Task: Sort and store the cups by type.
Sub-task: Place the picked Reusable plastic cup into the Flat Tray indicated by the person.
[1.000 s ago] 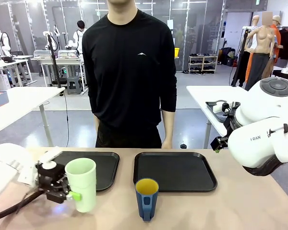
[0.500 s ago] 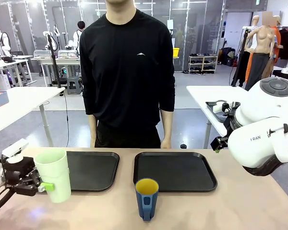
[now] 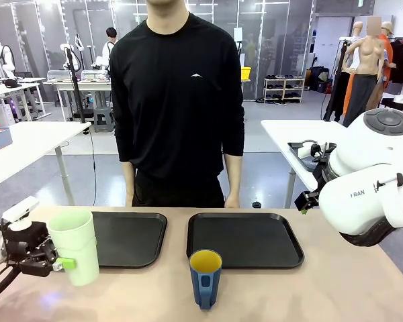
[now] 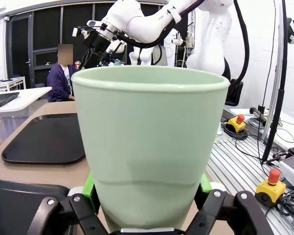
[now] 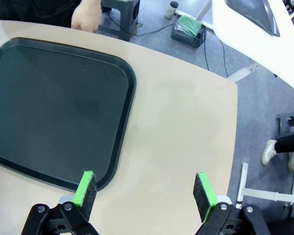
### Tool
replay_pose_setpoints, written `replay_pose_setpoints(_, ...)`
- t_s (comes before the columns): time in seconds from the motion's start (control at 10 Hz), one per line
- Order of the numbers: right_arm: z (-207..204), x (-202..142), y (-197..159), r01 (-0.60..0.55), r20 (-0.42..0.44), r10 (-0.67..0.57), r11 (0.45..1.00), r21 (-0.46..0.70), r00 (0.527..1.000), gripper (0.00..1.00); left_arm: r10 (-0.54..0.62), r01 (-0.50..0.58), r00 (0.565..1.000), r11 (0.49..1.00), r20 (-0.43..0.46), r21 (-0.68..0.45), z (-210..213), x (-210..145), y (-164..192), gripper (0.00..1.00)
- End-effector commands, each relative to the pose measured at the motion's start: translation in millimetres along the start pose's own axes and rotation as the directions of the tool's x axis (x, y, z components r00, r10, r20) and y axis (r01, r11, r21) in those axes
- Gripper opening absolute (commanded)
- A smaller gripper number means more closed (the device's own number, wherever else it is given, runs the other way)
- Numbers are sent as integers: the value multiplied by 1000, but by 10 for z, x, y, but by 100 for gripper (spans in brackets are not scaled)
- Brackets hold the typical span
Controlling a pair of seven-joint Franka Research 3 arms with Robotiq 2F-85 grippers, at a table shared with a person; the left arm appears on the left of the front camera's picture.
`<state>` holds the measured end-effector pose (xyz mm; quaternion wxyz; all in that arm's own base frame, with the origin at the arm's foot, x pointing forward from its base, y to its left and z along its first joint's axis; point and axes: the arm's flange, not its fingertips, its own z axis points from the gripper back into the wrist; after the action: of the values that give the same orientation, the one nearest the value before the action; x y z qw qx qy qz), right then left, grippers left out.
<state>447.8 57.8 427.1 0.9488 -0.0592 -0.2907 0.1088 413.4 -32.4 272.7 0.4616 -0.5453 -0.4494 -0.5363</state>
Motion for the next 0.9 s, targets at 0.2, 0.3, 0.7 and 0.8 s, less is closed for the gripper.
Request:
replay_pose_setpoints(0.2, 0, 1, 1, -7, -1, 7, 1000, -3, 1000, 100, -2, 2, 1000, 1000, -1, 0, 5, 16, 9, 41)
replay_pose_setpoints(0.3, 0, 1, 1, -7, -1, 7, 1000, -3, 1000, 100, -2, 2, 1000, 1000, -1, 0, 5, 16, 9, 41)
replay_pose_setpoints(0.7, 0, 1, 1, -7, -1, 7, 1000, -3, 1000, 100, -2, 2, 1000, 1000, -1, 0, 5, 16, 9, 41)
replay_pose_setpoints(0.8, 0, 1, 1, -7, -1, 7, 1000, -3, 1000, 100, -2, 2, 1000, 1000, -1, 0, 5, 16, 9, 41)
